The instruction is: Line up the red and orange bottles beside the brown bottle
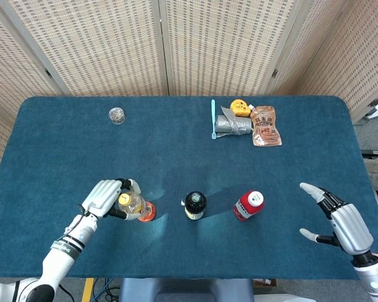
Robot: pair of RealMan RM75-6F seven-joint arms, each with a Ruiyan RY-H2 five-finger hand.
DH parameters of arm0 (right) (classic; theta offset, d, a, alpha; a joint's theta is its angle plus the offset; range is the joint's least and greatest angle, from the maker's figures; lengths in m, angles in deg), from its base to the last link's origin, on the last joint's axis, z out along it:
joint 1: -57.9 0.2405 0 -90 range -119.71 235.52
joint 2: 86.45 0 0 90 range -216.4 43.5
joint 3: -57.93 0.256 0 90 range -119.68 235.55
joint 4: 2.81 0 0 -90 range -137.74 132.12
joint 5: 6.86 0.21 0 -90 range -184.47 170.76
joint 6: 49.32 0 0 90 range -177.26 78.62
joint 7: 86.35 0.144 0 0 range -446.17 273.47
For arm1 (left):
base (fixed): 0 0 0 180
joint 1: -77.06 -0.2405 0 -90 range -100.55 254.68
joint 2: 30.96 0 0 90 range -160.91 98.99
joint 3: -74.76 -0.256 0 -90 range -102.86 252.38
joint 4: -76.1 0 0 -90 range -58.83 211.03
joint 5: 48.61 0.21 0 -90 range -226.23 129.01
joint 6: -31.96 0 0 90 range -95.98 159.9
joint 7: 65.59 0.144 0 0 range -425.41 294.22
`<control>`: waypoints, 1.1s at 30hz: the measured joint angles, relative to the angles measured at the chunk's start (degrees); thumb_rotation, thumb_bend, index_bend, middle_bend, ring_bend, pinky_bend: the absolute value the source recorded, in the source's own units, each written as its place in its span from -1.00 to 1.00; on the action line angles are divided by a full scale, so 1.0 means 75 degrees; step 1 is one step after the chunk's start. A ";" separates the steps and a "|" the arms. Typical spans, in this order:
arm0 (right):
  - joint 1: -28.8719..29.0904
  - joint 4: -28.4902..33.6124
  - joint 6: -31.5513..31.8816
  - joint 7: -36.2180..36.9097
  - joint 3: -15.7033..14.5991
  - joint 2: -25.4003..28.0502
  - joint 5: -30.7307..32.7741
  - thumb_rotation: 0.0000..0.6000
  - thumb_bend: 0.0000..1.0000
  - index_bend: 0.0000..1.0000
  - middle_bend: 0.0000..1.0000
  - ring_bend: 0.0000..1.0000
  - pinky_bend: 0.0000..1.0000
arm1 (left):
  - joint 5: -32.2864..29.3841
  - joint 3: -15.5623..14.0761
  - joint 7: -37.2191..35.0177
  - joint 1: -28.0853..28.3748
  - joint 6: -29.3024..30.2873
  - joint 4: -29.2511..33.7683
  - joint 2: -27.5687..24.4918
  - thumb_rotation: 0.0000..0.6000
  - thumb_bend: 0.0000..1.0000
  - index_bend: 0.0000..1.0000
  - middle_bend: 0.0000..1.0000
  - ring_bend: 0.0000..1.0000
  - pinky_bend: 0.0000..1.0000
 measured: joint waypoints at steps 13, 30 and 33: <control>-0.0003 -0.0061 0.0006 0.0025 0.0019 -0.0038 0.0000 1.00 -1.00 -0.76 -0.62 -0.62 -0.15 | -0.0032 -0.0090 0.0442 0.0112 0.0111 -0.0011 0.0164 1.00 -0.81 -0.01 -0.16 -0.33 -0.15; -0.0006 -0.0070 0.0021 0.0065 0.0035 -0.0027 0.0003 1.00 -1.00 -0.76 -0.62 -0.62 -0.15 | -0.0222 -0.0136 0.0510 0.0231 -0.0122 0.0008 0.0076 1.00 -0.81 -0.92 -0.65 -0.34 -0.15; -0.0015 -0.0070 0.0048 0.0074 0.0036 -0.0021 -0.0005 1.00 -1.00 -0.76 -0.62 -0.62 -0.15 | -0.0261 -0.0146 0.0526 0.0254 -0.0161 0.0085 0.0015 1.00 -0.81 -1.00 -0.77 -0.34 -0.15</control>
